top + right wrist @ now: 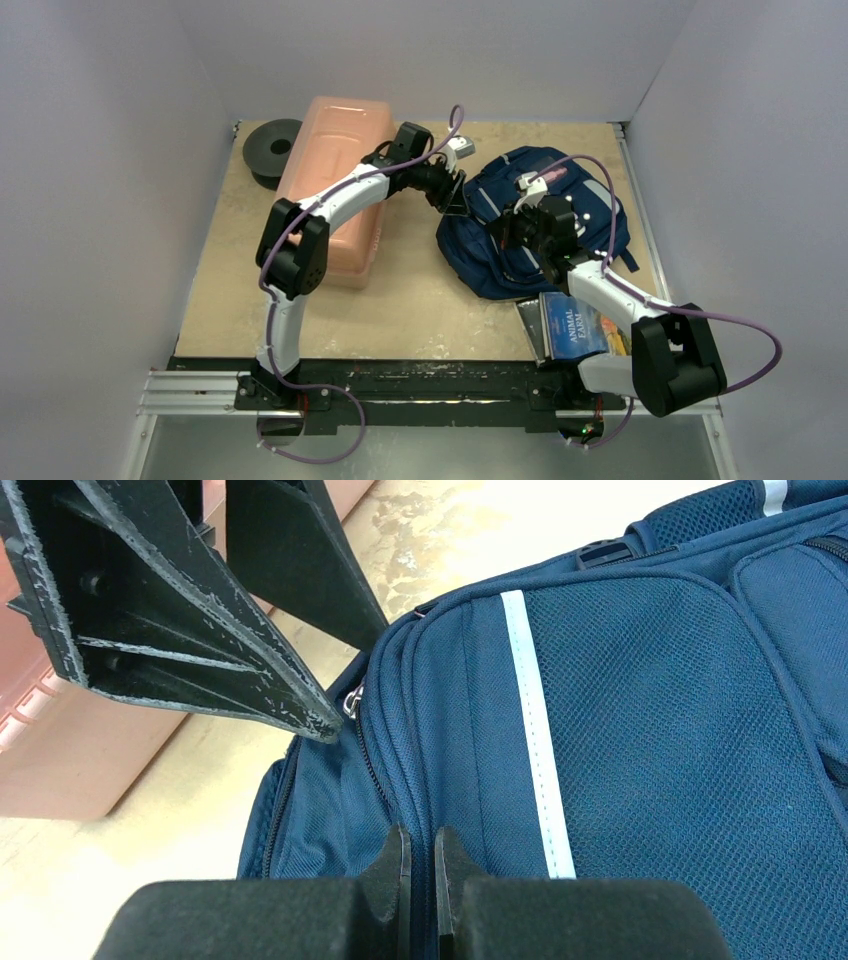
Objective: Pack the student bag
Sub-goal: Zip the student bag at the center of the board.
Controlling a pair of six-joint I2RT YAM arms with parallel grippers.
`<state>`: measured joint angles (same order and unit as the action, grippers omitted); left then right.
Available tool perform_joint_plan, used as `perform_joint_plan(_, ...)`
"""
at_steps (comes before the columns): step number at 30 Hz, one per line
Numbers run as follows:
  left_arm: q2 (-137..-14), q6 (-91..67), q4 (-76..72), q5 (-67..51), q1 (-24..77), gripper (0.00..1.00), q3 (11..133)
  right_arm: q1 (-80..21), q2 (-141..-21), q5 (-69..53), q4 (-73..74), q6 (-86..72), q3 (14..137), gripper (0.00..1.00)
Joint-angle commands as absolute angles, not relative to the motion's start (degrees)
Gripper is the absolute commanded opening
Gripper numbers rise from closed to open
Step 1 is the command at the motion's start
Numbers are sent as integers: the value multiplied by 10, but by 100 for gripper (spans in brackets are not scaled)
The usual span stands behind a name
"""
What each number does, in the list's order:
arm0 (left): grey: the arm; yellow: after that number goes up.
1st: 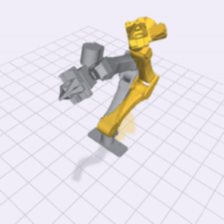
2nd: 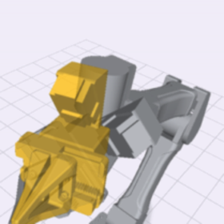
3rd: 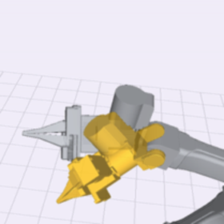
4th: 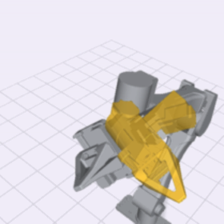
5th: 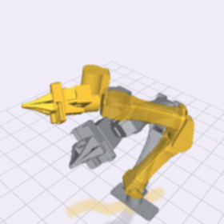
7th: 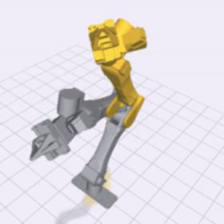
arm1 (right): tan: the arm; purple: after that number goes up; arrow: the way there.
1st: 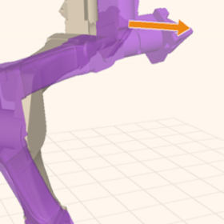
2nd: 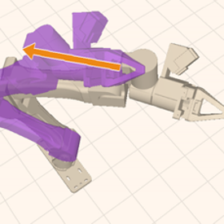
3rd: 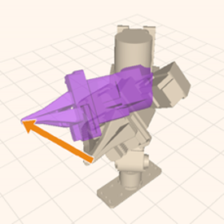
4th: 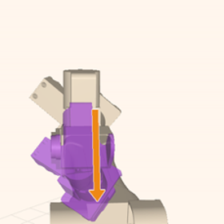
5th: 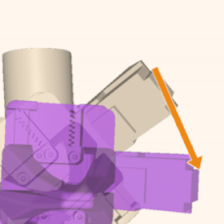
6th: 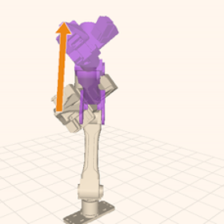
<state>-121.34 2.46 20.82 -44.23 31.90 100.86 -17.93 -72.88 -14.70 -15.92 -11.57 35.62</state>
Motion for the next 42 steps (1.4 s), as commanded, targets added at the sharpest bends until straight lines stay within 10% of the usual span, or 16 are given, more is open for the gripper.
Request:
perform_joint_plan(1, -1231, 35, 198, -444, 325, 54, 1050, -177, -708, -179, -215, -131, 375, 0)
perform_joint_plan(17, -1305, 30, 245, -464, 331, 67, 1137, -175, -702, -185, -210, -128, 374, 0)
perform_joint_plan(36, -1240, 97, 385, -571, 321, 24, 1101, -171, -728, -199, -236, -136, 377, 0)
perform_joint_plan(42, -1227, 125, 413, -571, 319, 46, 1086, -169, -730, -202, -237, -137, 378, 0)
